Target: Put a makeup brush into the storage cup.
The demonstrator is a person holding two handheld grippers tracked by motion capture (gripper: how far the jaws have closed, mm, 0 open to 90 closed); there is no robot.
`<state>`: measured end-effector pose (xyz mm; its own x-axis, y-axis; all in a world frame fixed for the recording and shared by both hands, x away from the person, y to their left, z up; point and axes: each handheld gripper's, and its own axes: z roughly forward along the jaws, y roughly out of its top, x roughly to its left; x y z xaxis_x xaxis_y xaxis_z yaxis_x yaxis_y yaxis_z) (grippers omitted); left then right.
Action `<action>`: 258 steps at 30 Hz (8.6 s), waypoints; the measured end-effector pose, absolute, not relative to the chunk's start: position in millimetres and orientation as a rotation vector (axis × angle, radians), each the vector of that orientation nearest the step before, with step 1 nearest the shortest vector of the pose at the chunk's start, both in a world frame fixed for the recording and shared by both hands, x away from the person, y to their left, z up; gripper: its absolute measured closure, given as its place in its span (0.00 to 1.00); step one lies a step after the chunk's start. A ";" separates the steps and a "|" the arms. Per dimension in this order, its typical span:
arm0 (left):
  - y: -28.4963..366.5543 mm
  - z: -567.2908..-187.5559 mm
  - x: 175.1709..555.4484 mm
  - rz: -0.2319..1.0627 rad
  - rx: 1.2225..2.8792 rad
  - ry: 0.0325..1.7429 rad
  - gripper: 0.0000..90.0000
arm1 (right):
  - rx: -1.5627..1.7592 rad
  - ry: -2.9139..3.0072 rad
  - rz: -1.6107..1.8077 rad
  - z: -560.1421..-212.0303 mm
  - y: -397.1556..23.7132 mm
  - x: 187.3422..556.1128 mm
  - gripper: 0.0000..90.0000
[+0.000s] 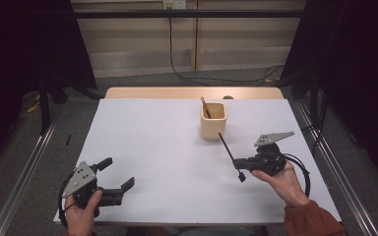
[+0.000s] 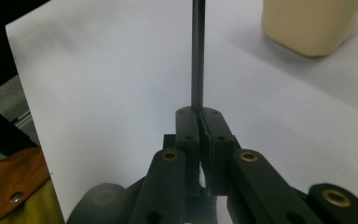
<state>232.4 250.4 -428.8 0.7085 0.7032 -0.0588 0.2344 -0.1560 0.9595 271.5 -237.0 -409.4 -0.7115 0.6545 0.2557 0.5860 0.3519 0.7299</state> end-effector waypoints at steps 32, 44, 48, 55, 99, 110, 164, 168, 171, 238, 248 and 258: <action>251.7 -428.4 232.2 0.485 1.712 0.751 0.02 | 0.896 2.210 1.723 -376.0 -239.8 272.5 0.96; 252.4 -428.1 231.7 0.487 1.711 0.751 0.02 | 0.743 2.310 1.760 -367.2 -201.1 281.3 0.96; 252.5 -427.9 231.6 0.488 1.710 0.752 0.02 | 0.708 2.346 1.762 -365.0 -189.0 285.0 0.96; 253.0 -428.0 231.3 0.488 1.708 0.754 0.02 | 0.647 2.410 1.778 -362.1 -170.5 289.0 0.96; 252.5 -428.5 231.3 0.483 1.715 0.753 0.02 | 0.325 3.003 0.841 -347.6 -106.8 302.4 0.96; 253.2 -428.7 231.1 0.485 1.715 0.756 0.02 | 0.272 3.104 0.624 -353.5 -102.6 304.7 0.96; 230.5 -381.6 244.0 0.370 1.744 0.578 0.02 | 0.231 3.161 0.461 -365.6 -108.4 310.2 0.96; 222.8 -375.6 246.1 0.352 1.753 0.535 0.02 | 0.225 3.158 0.466 -365.3 -107.4 310.9 0.96; 216.7 -371.0 247.2 0.339 1.756 0.531 0.02 | 0.223 3.159 0.469 -364.9 -107.1 311.1 0.96; 105.7 -374.9 291.5 -0.040 2.438 0.227 0.08 | 0.084 3.197 0.361 -365.5 -89.4 306.1 0.96; 104.1 -379.8 291.1 -0.079 2.542 0.173 0.09 | 0.071 3.203 0.338 -368.6 -86.1 304.6 0.96; 105.8 -378.7 294.5 -0.087 2.563 0.168 0.45 | 0.050 3.205 0.332 -369.7 -84.1 304.7 0.96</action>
<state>294.5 105.8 -378.7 0.9901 0.1015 -0.0974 0.1381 -0.8331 0.5357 304.7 -84.1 -369.7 -0.9962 0.0227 0.0838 0.0394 0.9784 0.2031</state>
